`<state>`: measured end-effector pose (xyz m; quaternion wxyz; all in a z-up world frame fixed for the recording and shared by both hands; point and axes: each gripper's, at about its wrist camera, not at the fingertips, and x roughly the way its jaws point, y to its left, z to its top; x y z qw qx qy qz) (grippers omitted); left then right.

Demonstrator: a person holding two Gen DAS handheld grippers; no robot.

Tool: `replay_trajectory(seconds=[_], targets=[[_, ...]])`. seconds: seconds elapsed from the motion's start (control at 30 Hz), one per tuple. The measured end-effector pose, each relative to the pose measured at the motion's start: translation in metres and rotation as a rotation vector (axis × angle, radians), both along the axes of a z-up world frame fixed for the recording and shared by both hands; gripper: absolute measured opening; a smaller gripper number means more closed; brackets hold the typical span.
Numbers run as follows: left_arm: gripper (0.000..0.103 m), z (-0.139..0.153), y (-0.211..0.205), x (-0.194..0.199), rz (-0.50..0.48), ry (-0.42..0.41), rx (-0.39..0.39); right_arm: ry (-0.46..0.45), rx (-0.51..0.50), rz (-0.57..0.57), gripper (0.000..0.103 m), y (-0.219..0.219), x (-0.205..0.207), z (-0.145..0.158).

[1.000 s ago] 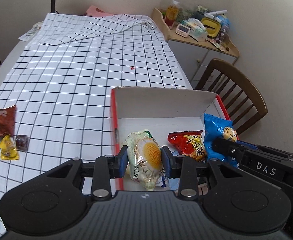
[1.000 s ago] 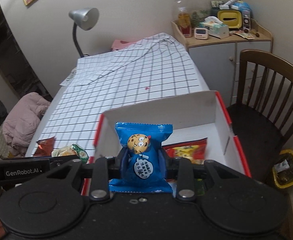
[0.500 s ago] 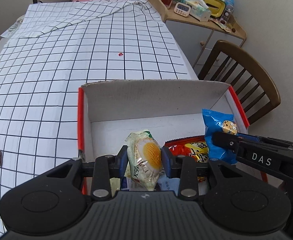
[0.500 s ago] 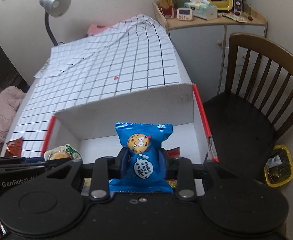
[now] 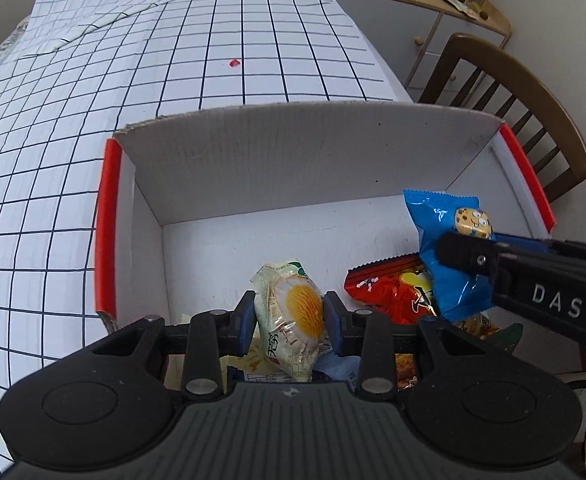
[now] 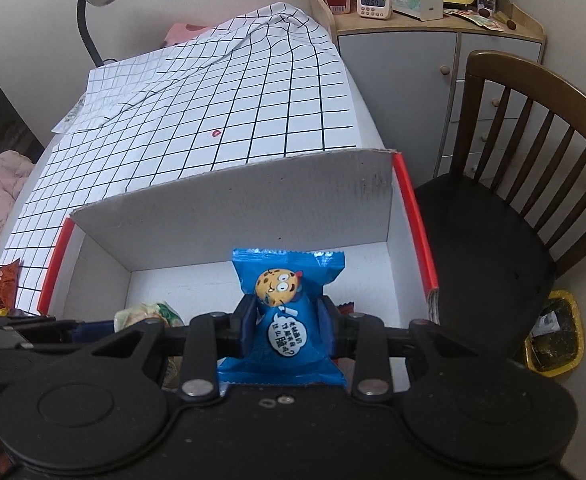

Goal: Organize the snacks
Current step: 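Carry the bun and blue cookie packet into the red shoebox and open both tools, then withdraw both tools from the box toward the remaining snacks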

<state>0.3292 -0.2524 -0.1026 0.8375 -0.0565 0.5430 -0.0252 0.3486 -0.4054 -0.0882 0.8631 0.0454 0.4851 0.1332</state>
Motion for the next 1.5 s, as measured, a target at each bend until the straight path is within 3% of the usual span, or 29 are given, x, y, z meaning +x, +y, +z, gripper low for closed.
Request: replay_trajectory(seconds=[0.17, 0.37, 0.47, 0.63, 1.07, 1.23, 1.5], targets=[[0.036, -0.005, -0.003, 0.003, -0.003, 0.007, 0.014, 0.006, -0.007, 0.004, 0.035, 0.001, 0.003, -0.002], [0.046, 0.0, 0.003, 0.003, 0.012, -0.001, 0.0, -0.002, -0.017, 0.009, 0.038, 0.003, 0.001, 0.002], [0.054, 0.008, 0.007, -0.001, 0.02, -0.021, -0.019, -0.01, -0.016, 0.007, 0.042, 0.002, -0.003, 0.005], [0.056, 0.025, 0.009, -0.012, 0.009, -0.058, -0.026, -0.026, -0.006, 0.011, 0.052, -0.001, -0.013, 0.015], [0.057, 0.075, 0.025, -0.057, -0.005, -0.171, -0.031, -0.104, 0.065, 0.059, 0.064, -0.001, -0.052, 0.056], [0.058, 0.091, 0.039, -0.076, 0.004, -0.206, -0.031, -0.145, 0.081, 0.093, 0.077, 0.007, -0.072, 0.071], [0.064, 0.109, 0.07, -0.108, 0.038, -0.256, -0.03, -0.201, 0.108, 0.139, 0.09, 0.03, -0.102, 0.092]])
